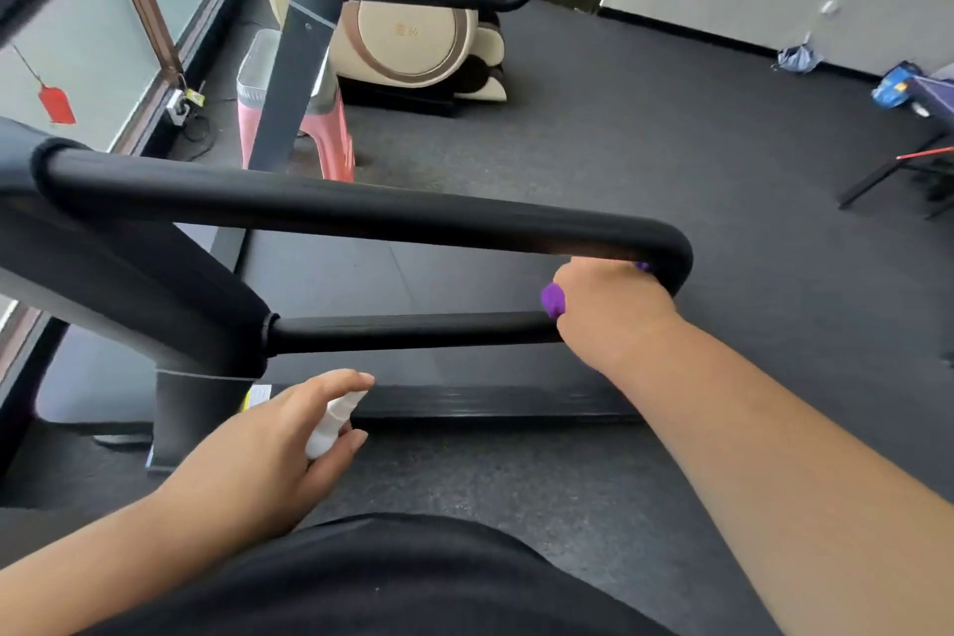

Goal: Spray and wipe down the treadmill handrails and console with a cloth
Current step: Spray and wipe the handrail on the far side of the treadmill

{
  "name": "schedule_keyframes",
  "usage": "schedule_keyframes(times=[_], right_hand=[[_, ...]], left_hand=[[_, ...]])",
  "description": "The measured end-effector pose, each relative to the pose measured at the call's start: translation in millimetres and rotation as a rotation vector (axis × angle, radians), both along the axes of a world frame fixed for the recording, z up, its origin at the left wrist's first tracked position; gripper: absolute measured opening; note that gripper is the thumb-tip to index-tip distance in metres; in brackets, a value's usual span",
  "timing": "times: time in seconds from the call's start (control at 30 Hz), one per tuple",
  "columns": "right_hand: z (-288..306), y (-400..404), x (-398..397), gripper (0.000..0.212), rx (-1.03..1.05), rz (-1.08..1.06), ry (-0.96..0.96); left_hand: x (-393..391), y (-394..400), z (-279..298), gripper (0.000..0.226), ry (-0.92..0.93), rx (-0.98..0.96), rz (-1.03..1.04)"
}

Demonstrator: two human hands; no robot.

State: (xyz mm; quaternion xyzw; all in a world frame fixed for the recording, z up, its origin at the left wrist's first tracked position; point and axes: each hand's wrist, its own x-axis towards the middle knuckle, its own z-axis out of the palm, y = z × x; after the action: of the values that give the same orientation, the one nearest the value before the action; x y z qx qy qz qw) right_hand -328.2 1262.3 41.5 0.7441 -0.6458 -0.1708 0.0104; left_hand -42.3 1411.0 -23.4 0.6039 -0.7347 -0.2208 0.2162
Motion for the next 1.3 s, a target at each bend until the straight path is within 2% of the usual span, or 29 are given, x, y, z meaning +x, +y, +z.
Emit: schedule_keyframes(times=[0.07,0.17,0.27,0.37,0.43,0.57,0.7,0.9,1.1,1.3], right_hand=[[-19,5,-5,0.019,0.043,0.017,-0.037],[-41,17,-7,0.019,-0.065,0.068,-0.034],[-48,14,-7,0.025,-0.132,0.084,-0.053],[-49,1,5,0.031,-0.104,0.124,-0.105],[-50,-7,27,0.032,-0.047,0.172,-0.129],[-55,-10,93,0.033,0.052,0.289,-0.207],[-65,-11,159,0.026,0.141,0.343,-0.261],[-73,5,237,0.021,0.131,0.396,-0.407],[-73,13,205,0.02,0.059,0.457,-0.377],[-62,-4,113,0.034,0.067,0.195,-0.244]], left_hand=[[-8,1,1,0.058,0.012,-0.01,0.02],[-16,4,-1,0.058,0.034,-0.004,0.06],[-19,7,-4,0.055,0.035,0.013,0.101],[-17,13,-6,0.057,0.019,0.044,0.166],[-15,18,-7,0.058,0.013,0.058,0.187],[-1,31,-5,0.046,0.015,0.074,0.24],[24,44,-7,0.051,-0.011,0.021,0.297],[59,56,-4,0.046,-0.061,-0.089,0.318],[77,42,-8,0.048,-0.006,-0.047,0.27],[76,17,-7,0.049,0.012,-0.018,0.132]])
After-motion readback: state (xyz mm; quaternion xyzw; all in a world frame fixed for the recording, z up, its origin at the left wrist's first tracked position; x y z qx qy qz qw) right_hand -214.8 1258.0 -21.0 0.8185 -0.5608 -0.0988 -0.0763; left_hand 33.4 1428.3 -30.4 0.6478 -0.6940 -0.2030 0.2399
